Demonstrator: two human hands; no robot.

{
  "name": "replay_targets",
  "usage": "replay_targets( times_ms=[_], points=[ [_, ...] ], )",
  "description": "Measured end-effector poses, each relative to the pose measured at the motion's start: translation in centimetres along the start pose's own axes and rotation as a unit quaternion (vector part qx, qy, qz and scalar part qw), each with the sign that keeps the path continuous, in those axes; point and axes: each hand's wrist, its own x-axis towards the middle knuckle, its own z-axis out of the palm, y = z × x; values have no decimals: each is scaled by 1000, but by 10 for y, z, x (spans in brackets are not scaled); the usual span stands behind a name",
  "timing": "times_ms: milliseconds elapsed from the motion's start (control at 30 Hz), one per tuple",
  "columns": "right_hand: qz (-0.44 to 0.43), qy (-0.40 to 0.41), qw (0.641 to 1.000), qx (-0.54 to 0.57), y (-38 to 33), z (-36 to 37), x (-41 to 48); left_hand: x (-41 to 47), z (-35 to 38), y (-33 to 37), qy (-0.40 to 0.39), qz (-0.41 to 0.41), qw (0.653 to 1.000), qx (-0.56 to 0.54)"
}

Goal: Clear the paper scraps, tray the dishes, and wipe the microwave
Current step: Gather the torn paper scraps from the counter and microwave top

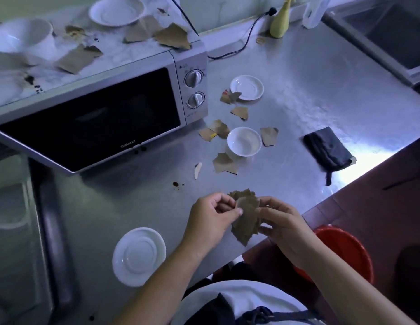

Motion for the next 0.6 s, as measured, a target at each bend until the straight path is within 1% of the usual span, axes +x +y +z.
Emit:
replay_targets(
  times_ms=[100,233,267,300,367,433,467,533,600],
  points=[
    [-5,14,1000,-9,3,3,-2,0,1,-3,-17,3,1000,-8],
    [-16,77,997,2,7,2,-5,5,-6,-2,-88,13,993,-73],
    [-17,89,996,3,7,1,-6,11,-10,-4,-85,14,993,-78],
    [-19,99,995,6,7,0,-8,21,-15,-8,-67,12,995,-73],
    [-22,121,992,11,6,-3,-14,49,-28,-18,-1,-5,1000,-28],
    [-24,148,989,17,7,-7,-20,85,-43,-31,71,-28,995,62],
    [-26,161,986,24,8,-8,-23,102,-49,-37,93,-34,989,110],
    [-29,183,982,37,11,-9,-29,133,-57,-45,103,-38,975,194],
    [-34,199,978,44,14,-10,-35,158,-59,-50,90,-40,954,282]
  ],
)
